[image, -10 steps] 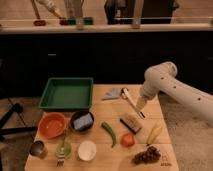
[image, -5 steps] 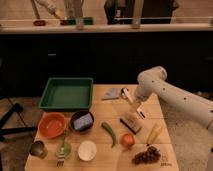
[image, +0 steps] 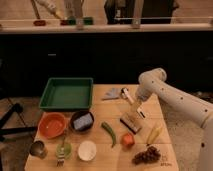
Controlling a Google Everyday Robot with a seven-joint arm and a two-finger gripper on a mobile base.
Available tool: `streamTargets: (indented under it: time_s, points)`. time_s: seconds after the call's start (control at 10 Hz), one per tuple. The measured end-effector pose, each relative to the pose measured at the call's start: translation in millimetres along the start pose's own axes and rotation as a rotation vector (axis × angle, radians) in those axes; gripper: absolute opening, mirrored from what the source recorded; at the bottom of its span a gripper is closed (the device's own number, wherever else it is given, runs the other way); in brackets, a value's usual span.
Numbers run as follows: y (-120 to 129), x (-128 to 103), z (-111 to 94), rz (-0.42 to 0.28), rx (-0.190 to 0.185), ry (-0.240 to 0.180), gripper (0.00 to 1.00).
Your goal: Wipe tray with brush
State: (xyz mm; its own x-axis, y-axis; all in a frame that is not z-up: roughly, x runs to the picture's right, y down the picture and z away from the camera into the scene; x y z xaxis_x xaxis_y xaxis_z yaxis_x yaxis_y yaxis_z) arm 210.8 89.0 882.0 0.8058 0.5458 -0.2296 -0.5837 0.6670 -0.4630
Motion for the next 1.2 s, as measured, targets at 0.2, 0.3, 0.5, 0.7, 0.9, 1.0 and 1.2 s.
streamTargets:
  time_s: [0.2,0.3,0.5,0.7,0.9,1.0,1.2]
  points:
    - [-2,1,7,0.010,0.002,0.007,0.80]
    - [-2,2,11,0.013,0.002,0.013,0.80]
    - [-3,2,18,0.014,0.003,0.024,0.80]
    - [-4,2,22,0.011,0.001,0.036,0.80]
    - [-4,2,22,0.011,0.002,0.036,0.80]
    - [-4,3,22,0.012,0.001,0.036,0.80]
    - [-3,1,22,0.016,0.002,0.027,0.80]
